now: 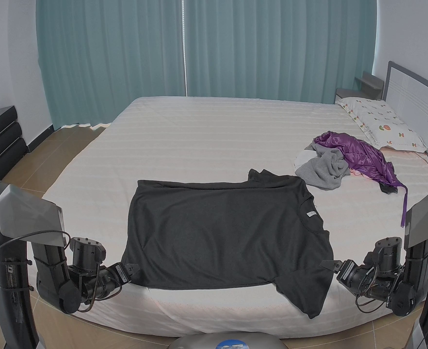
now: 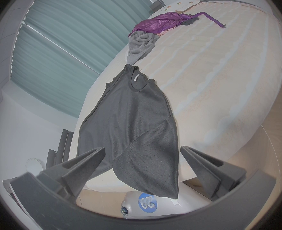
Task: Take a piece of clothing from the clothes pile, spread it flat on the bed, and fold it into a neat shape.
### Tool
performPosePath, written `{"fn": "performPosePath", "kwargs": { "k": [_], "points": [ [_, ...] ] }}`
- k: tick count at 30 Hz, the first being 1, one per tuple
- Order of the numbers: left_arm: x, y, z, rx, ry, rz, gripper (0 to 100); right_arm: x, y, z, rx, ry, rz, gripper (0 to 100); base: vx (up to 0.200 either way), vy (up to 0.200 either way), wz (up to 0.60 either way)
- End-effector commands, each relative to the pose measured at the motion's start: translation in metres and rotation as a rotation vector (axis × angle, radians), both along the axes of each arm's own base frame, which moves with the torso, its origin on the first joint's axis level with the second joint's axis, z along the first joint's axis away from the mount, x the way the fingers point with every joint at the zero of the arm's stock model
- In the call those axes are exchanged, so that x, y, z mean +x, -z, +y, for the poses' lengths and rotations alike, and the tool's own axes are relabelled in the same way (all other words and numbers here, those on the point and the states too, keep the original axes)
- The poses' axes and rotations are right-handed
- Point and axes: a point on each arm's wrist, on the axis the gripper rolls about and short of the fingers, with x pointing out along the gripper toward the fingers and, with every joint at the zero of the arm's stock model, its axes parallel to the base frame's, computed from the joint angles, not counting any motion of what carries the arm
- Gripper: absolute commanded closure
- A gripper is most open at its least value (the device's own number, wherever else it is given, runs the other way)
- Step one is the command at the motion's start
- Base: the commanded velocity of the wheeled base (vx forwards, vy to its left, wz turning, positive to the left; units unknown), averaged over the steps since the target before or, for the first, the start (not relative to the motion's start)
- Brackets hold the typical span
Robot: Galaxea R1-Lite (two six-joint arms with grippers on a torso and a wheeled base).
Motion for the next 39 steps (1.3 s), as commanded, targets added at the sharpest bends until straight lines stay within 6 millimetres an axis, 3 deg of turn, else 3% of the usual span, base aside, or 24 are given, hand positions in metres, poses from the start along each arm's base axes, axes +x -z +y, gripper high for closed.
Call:
{"fn": "performPosePath", "kwargs": {
  "k": [1,11,21,29,39],
  "points": [
    [0.001,0.007,0.0,0.012,-0.007,0.016,100,-0.003,0.0,-0.001,-0.001,-0.001,0.006,0,0.0,0.0,0.0],
    [-0.003,0.007,0.006,0.024,-0.037,0.026,100,-0.003,0.0,-0.001,-0.003,0.001,0.004,0,0.0,0.0,0.0],
    [-0.022,-0.006,0.01,0.077,-0.02,0.031,100,-0.003,0.0,-0.001,-0.002,0.0,0.004,0,0.0,0.0,0.0],
    [-0.027,-0.005,0.011,0.112,-0.009,0.048,100,-0.003,0.001,-0.001,-0.002,-0.005,0.009,0,0.0,0.0,0.0],
    [-0.025,0.002,0.011,0.119,-0.013,0.068,100,-0.006,0.018,0.008,-0.048,-0.061,0.069,0,0.0,0.0,0.0]
  ]
}}
